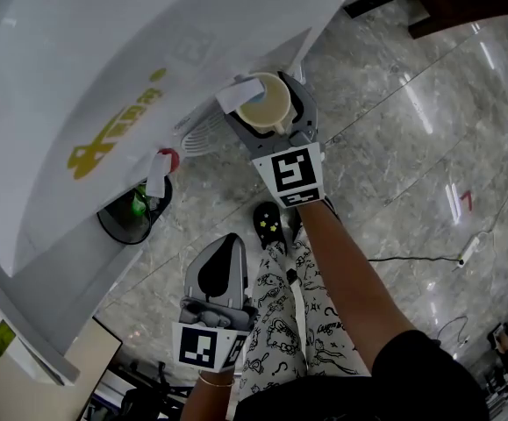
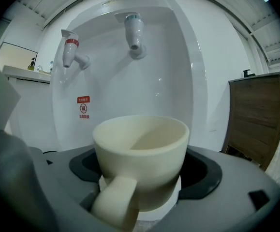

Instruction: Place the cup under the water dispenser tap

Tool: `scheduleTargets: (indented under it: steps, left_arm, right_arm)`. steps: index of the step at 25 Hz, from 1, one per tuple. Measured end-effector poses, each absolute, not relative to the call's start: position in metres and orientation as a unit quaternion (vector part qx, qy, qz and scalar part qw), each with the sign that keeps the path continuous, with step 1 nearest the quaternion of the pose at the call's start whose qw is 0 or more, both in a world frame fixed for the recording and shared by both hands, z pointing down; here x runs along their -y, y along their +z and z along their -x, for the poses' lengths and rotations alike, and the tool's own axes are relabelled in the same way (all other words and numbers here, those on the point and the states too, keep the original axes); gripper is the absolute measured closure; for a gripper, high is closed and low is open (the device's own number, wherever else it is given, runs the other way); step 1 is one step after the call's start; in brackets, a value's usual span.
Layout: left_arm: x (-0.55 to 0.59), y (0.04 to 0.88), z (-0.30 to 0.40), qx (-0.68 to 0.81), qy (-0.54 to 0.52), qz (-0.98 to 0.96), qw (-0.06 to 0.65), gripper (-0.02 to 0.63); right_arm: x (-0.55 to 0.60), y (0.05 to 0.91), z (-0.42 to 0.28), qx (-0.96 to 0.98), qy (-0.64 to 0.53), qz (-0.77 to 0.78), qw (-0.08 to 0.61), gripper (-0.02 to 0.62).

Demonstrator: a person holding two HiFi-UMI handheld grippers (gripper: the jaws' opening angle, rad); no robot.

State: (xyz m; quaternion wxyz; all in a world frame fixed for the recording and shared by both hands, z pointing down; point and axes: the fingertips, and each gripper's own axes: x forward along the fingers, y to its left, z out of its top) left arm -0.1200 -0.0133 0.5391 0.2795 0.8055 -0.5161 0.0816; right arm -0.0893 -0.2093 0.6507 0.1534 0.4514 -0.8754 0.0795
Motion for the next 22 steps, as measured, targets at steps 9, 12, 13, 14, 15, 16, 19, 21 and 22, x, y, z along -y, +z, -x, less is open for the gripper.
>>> scheduleTargets:
  steps: [9,12,13,14,15,16,19,21,22]
  left_arm:
    - [0.0115,0.5373,0.1091,0.508,0.078,-0.809,0.285,0.609]
    - [0.0097,0.5394,0.1088,0.505,0.082,-0.809,0.289,0.609]
    - [0.0081,0.5412,0.1097,0.506,0.085,-0.807,0.291,0.609]
    - [0.0068,0.5424,0.1105,0.507,0.088,-0.806,0.293,0.609]
    - [0.0068,0.5418,0.1103,0.507,0.086,-0.807,0.292,0.609]
    - [0.0079,0.5403,0.1096,0.505,0.082,-0.809,0.291,0.609]
    - [0.0096,0.5398,0.1100,0.503,0.078,-0.810,0.291,0.609]
    - [0.0067,0.5438,0.1127,0.506,0.084,-0.805,0.298,0.609]
    - [0.0053,0.5455,0.1136,0.507,0.087,-0.803,0.302,0.609]
  right_arm:
    - [0.2098,0.6485,0.0858,0.875,0.105,-0.451,0.140,0.178]
    - [0.2094,0.6484,0.0895,0.882,0.098,-0.440,0.140,0.173]
    - [0.2086,0.6492,0.0912,0.885,0.094,-0.433,0.145,0.170]
    - [0.2078,0.6502,0.0920,0.887,0.093,-0.428,0.150,0.167]
    - [0.2074,0.6509,0.0916,0.887,0.096,-0.425,0.152,0.164]
    - [0.2077,0.6510,0.0905,0.887,0.102,-0.424,0.152,0.158]
    - [0.2077,0.6505,0.0930,0.889,0.113,-0.416,0.152,0.147]
    - [0.2060,0.6503,0.0939,0.891,0.119,-0.413,0.147,0.143]
    - [0.2058,0.6493,0.0922,0.890,0.120,-0.416,0.142,0.143]
